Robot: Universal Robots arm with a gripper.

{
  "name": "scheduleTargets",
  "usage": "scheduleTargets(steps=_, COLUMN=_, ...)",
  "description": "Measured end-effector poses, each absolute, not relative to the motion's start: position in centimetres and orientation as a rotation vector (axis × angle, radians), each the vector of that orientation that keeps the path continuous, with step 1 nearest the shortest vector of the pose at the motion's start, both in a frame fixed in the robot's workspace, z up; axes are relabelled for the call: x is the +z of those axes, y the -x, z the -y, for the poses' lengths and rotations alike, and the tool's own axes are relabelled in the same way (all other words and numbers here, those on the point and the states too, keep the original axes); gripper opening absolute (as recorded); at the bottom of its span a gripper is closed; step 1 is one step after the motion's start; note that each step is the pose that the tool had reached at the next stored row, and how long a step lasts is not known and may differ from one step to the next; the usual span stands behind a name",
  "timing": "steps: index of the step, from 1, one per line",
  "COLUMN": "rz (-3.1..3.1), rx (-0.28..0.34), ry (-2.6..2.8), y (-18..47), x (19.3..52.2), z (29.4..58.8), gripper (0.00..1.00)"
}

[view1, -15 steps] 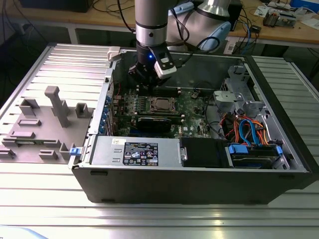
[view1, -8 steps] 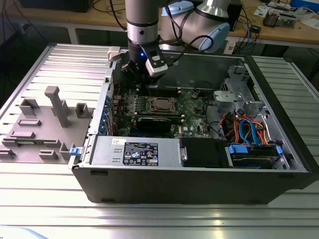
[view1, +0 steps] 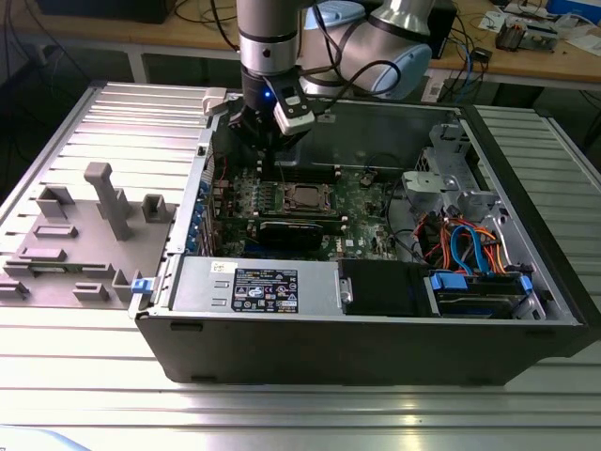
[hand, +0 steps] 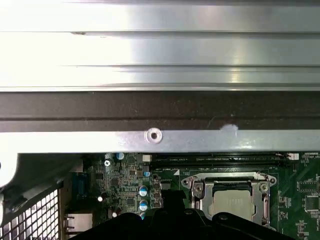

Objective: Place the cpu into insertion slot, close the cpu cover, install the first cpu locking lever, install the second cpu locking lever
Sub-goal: 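Install the first cpu locking lever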

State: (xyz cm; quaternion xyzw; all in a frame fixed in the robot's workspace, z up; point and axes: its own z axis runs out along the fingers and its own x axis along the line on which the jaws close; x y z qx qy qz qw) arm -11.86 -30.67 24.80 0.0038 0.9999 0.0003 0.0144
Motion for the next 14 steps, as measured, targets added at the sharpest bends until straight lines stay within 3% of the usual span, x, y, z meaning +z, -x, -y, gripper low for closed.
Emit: scheduleTargets(steps=14, rz=-3.113, rx=0.001, ry=-0.008, y=11.10, x=25.24, z=30.17, gripper=0.11)
